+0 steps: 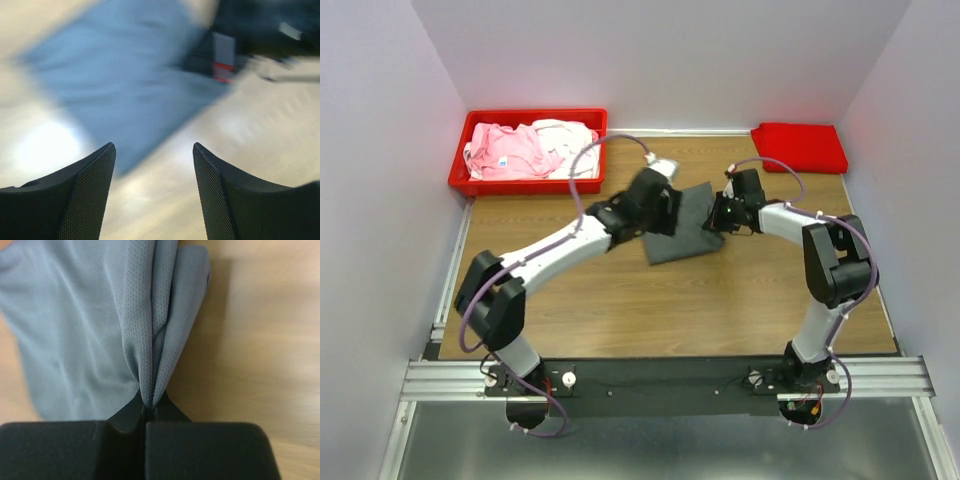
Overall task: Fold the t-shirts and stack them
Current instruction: Neatly place the folded tshirt to the corner
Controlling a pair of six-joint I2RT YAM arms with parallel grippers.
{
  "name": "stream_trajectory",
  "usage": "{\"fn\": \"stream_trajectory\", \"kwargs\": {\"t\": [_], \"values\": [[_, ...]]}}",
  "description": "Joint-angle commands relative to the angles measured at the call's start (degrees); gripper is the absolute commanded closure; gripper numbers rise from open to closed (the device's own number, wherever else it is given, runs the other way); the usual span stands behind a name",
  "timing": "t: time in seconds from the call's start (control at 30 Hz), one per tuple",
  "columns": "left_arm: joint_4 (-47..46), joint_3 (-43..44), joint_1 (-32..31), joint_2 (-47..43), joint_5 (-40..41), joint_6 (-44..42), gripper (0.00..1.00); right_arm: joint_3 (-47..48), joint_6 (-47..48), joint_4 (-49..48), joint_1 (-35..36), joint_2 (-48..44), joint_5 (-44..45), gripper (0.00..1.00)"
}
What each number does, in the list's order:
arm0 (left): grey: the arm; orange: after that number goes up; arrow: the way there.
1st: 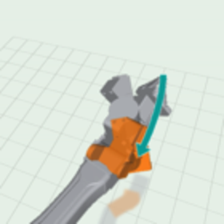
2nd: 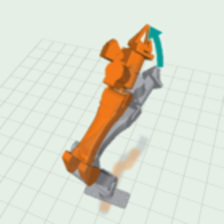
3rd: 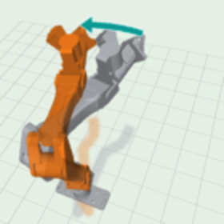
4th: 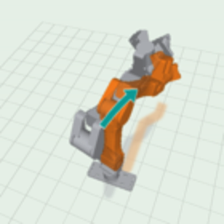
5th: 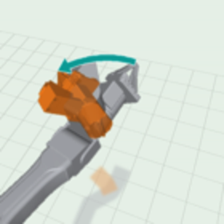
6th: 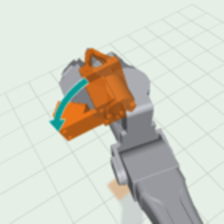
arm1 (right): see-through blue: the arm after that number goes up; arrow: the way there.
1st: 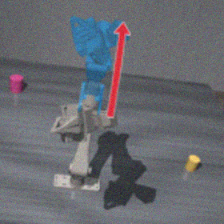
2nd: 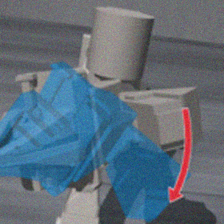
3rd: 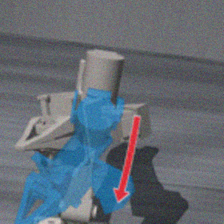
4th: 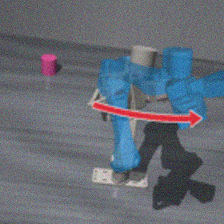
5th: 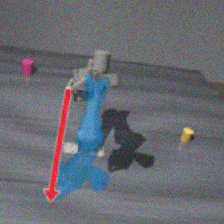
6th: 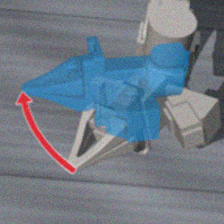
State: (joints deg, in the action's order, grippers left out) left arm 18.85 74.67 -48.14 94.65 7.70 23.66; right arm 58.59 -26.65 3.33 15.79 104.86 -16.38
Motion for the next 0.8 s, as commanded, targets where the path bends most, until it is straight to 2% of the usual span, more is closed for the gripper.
{"fn": "stream_trajectory", "kwargs": {"t": [0.0, 0.13, 0.23, 0.5, 0.63, 0.77], "values": [[1.80, -2.06, 11.18, -4.73, -2.35, -4.85, 0.28, 10.12, 17.14, 13.09, -0.06, 3.67, 23.21, 1.00], [-1.26, -8.30, 21.23, -8.33, -2.87, -5.56, 0.21, 23.37, 30.91, 13.45, -0.67, 12.18, 37.70, 1.00], [-3.90, -15.07, 25.88, -12.63, -3.66, -5.03, 0.15, 30.60, 35.43, 13.37, -1.55, 16.94, 43.00, 0.99], [-7.60, -31.51, 27.31, -25.64, 8.99, 0.24, 0.14, 57.84, 43.08, 13.37, -7.17, 31.27, 48.37, 1.00], [-8.13, -33.80, 27.22, -31.80, 11.00, 1.03, 0.14, 68.73, 47.82, 13.37, -9.19, 37.67, 49.34, 0.99], [-7.69, -34.07, 27.31, -34.62, 12.95, 0.51, 0.14, 74.73, 49.51, 13.28, -11.13, 41.21, 50.66, 1.00]]}}
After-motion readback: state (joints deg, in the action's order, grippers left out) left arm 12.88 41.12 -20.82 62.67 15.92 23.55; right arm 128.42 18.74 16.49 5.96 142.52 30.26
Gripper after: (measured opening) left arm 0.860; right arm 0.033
